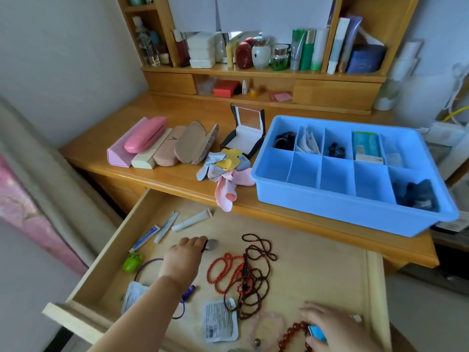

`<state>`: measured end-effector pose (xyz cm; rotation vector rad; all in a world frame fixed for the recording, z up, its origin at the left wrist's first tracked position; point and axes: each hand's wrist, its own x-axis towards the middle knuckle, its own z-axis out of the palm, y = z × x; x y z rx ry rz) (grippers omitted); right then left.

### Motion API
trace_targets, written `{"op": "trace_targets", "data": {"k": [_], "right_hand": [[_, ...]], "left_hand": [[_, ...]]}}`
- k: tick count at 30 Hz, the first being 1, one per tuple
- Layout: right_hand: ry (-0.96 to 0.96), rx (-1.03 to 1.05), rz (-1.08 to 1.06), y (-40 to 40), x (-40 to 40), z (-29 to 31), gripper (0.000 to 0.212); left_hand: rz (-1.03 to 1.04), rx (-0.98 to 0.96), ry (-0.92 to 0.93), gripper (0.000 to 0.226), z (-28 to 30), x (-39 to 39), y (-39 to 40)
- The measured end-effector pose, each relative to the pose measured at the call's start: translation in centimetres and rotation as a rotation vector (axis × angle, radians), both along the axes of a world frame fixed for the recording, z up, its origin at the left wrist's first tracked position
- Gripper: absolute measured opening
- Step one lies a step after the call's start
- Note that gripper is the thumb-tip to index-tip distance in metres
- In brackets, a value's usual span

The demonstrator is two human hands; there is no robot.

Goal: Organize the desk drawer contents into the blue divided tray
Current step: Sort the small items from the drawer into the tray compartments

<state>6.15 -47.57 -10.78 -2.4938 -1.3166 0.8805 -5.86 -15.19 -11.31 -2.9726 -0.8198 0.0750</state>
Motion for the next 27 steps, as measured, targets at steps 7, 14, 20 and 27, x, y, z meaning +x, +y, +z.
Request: {"op": "trace_targets", "data": {"k": [7,14,20,27], "right_hand": [[0.304,0.516,-0.381,3.3,-1.1,5.3,0.048],[0.251,0.762,-0.494,0.8,1.8,12.3,0.007],[0.050,0.877,-0.741,-3.4,9.7,19.0,0.032],[-0.417,0.318,-0.653,-3.4,19.3,23.8,0.019]], "left_hand": [[-0.122,-0.883,-0.483,0.023,8.0,0.4,-9.7],[-0.165,-1.070,-0.726,0.019,11.9,4.7,-16.0],[-0.543,-0.292,-0.613,0.044,14.2,11.7,-17.5],[-0.566,-0.153,-0.461,0.065,12.5,12.8,-17.0]]}}
